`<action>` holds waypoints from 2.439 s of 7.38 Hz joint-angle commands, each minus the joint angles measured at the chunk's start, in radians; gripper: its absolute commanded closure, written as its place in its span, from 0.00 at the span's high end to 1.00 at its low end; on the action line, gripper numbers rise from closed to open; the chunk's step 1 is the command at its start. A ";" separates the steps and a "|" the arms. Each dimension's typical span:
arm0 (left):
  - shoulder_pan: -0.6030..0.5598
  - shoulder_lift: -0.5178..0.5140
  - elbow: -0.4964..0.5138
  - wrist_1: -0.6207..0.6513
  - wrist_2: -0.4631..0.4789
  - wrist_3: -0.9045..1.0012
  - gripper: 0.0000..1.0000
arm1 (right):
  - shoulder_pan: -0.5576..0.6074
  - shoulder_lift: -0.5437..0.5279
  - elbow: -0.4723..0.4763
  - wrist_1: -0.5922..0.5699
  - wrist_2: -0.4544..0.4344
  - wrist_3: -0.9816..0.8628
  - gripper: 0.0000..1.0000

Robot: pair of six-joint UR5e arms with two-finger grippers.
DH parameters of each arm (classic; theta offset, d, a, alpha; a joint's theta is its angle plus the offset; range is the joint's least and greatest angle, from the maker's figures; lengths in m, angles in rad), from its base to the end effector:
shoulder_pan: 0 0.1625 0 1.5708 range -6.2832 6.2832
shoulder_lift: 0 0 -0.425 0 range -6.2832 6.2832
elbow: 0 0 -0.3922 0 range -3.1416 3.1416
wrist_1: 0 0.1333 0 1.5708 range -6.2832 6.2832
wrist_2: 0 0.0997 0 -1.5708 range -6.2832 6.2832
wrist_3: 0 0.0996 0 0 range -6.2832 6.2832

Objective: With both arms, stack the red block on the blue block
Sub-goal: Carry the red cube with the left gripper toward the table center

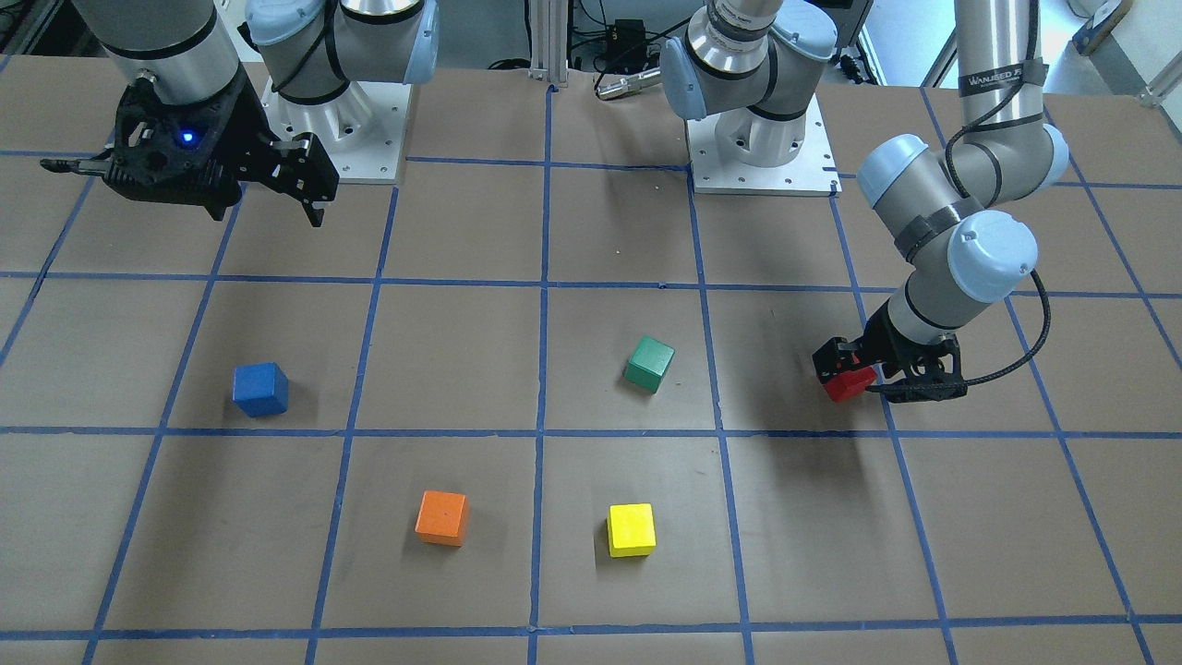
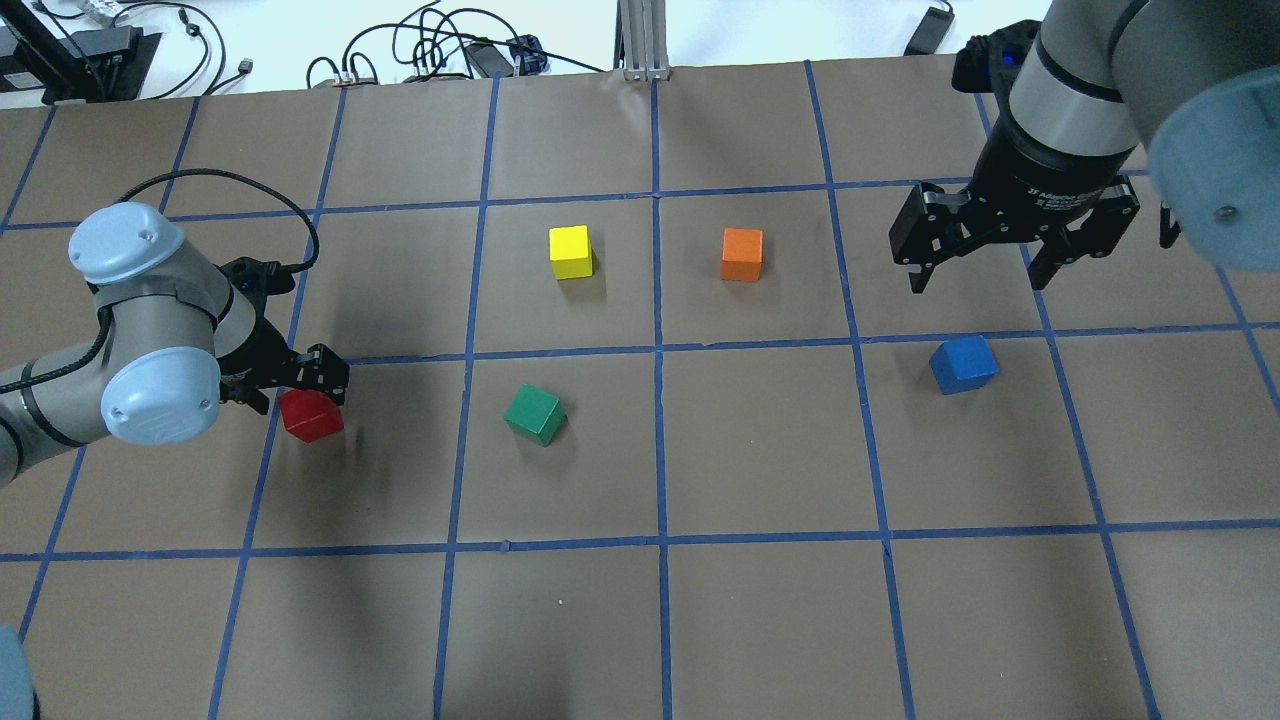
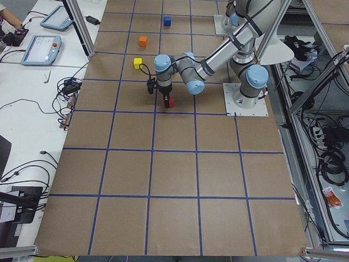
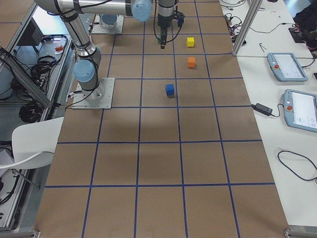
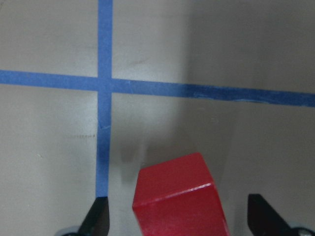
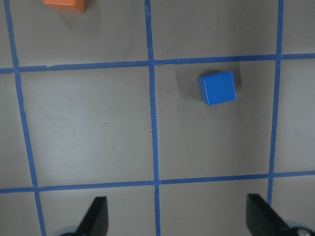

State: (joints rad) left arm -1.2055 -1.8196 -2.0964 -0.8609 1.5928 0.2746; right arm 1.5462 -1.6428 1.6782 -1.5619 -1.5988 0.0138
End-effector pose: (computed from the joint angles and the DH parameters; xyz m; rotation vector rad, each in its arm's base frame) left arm 0.0483 -0.4934 0.1944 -0.1412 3.1360 0.1070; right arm 0.1192 -0.4596 0.4686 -0.0588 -3.1125 -0.0692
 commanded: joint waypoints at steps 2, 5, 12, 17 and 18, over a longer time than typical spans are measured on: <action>0.000 -0.001 -0.001 -0.003 -0.002 0.002 0.16 | 0.000 0.000 0.000 0.005 0.000 0.000 1.00; -0.055 0.043 0.060 -0.059 -0.017 -0.005 0.01 | 0.000 0.000 0.002 0.009 0.000 0.000 1.00; -0.676 -0.107 0.423 -0.236 -0.083 -0.581 0.00 | 0.000 0.001 0.002 0.011 -0.001 0.002 1.00; -0.729 -0.256 0.476 -0.104 -0.074 -0.583 0.00 | 0.000 0.001 0.002 0.013 -0.001 0.000 1.00; -0.729 -0.286 0.495 -0.104 -0.074 -0.581 0.09 | 0.000 0.001 0.002 0.013 -0.001 0.002 1.00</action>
State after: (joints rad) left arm -1.9335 -2.0672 -1.6289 -0.9679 1.5191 -0.3119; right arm 1.5463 -1.6414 1.6797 -1.5493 -1.5999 0.0147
